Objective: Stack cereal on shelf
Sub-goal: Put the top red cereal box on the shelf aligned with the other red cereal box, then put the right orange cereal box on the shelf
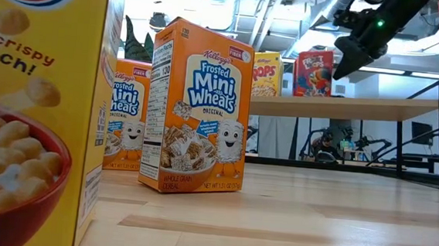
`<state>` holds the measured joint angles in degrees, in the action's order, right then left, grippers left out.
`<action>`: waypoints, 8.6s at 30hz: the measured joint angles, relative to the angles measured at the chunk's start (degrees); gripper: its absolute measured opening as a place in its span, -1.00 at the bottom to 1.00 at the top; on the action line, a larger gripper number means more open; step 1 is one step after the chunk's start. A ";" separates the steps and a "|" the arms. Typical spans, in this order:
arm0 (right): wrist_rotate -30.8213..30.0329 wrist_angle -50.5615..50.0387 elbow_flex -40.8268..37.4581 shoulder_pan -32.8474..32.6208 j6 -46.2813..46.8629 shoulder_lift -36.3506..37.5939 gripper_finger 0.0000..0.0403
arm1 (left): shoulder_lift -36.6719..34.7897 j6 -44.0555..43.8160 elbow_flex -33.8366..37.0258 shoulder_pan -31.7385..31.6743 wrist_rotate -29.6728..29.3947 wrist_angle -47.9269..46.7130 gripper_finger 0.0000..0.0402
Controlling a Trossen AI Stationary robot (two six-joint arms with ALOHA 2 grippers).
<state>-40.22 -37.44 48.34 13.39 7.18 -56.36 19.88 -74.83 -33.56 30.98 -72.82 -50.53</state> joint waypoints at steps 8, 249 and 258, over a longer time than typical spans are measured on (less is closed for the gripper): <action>0.36 2.09 0.00 1.26 -1.65 -0.32 -0.87 | 0.00 -0.08 0.00 -0.02 -0.09 0.00 0.46; 46.84 -25.17 19.54 41.09 -34.22 -3.19 -0.15 | 4.13 5.27 0.00 0.00 11.72 6.23 0.46; 46.18 -25.81 19.47 41.11 -34.23 -3.27 0.13 | 4.13 5.16 0.00 0.00 11.02 6.21 0.46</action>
<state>5.96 -63.26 67.81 54.50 -27.05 -59.64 24.01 -69.67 -33.56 30.98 -61.80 -44.31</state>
